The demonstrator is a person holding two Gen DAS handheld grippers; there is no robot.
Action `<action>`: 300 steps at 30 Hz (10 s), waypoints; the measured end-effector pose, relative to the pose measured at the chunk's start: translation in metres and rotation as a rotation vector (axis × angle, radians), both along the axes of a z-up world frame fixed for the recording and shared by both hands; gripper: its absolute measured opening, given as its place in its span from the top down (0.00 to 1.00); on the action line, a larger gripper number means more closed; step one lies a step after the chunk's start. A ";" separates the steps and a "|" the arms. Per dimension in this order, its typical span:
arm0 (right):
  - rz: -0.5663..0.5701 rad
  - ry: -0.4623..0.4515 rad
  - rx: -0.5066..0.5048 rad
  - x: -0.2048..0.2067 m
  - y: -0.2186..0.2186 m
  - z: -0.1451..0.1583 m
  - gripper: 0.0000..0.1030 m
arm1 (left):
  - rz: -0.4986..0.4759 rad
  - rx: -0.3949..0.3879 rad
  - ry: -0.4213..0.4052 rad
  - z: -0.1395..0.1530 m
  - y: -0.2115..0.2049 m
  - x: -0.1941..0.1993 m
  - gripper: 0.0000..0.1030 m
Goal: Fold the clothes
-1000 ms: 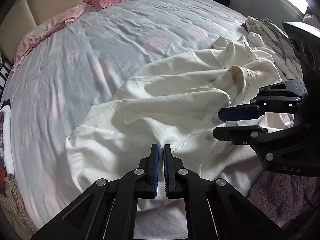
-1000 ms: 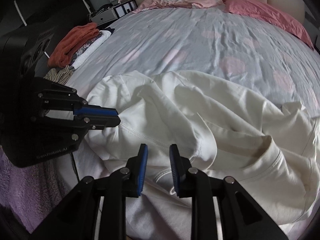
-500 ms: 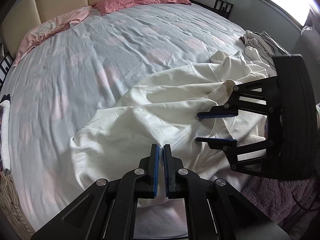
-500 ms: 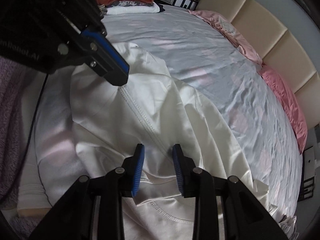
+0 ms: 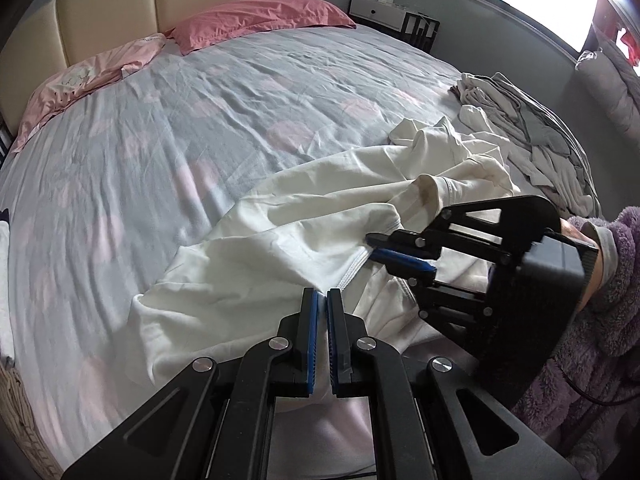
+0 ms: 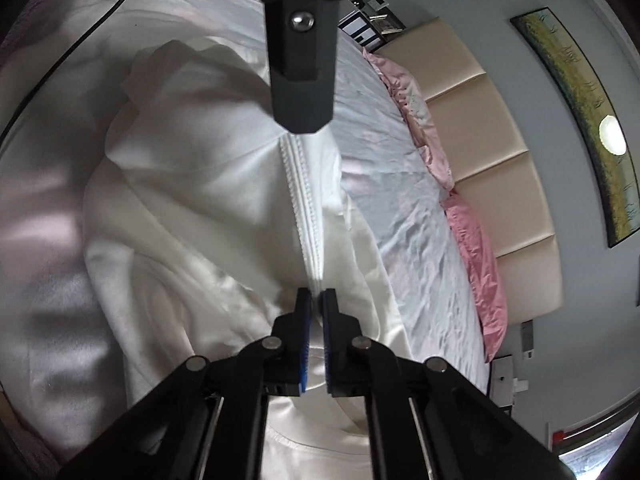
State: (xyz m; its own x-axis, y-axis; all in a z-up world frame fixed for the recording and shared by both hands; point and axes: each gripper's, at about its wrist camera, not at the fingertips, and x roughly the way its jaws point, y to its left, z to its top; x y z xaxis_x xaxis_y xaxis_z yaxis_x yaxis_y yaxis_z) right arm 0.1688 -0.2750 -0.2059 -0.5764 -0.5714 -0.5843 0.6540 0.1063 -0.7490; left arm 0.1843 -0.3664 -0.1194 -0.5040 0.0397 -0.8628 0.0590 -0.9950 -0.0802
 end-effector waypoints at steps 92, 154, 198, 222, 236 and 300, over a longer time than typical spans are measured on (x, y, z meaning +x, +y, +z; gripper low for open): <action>-0.727 -0.713 0.000 -0.208 0.135 0.098 0.95 | 0.642 -0.107 -0.184 -0.028 -0.127 0.038 0.93; -0.604 -0.908 0.281 -0.191 0.097 0.011 0.79 | 0.036 -0.062 -0.112 -0.076 -0.062 -0.053 0.69; -0.670 -0.788 -0.001 -0.143 0.085 0.050 0.94 | -0.267 -0.051 -0.085 -0.033 0.016 -0.009 0.87; -0.626 -0.812 -0.043 -0.145 0.085 0.049 0.94 | -0.206 -0.189 -0.243 -0.027 -0.054 -0.068 0.55; -0.634 -0.851 -0.029 -0.153 0.081 0.040 0.94 | -0.202 -0.179 -0.281 -0.083 -0.040 -0.055 0.56; -0.559 -0.940 0.077 -0.191 0.138 0.067 0.94 | 0.147 -0.149 -0.053 -0.016 -0.051 -0.013 0.88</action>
State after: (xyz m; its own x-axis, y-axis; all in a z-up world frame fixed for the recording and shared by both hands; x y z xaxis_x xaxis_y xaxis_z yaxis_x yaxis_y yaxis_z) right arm -0.0219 -0.1370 -0.1393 -0.0480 -0.3114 -0.9491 0.9311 -0.3579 0.0704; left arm 0.1714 -0.4169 -0.1353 -0.4483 -0.1608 -0.8793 0.2047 -0.9760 0.0741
